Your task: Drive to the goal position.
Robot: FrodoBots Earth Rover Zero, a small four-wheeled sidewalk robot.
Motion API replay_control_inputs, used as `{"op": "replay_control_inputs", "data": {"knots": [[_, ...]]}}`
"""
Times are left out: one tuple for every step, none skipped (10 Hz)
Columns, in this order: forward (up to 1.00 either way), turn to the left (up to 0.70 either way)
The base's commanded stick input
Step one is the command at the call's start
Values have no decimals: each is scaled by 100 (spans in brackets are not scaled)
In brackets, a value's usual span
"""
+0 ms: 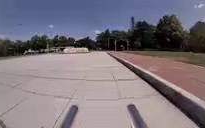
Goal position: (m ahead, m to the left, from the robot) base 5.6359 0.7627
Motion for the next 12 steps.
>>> {"op": "replay_control_inputs", "data": {"knots": [[70,0],[70,0],[70,0],[70,0],[70,0],[70,0],[70,0],[70,0],[70,0],[70,0],[70,0],[70,0]]}}
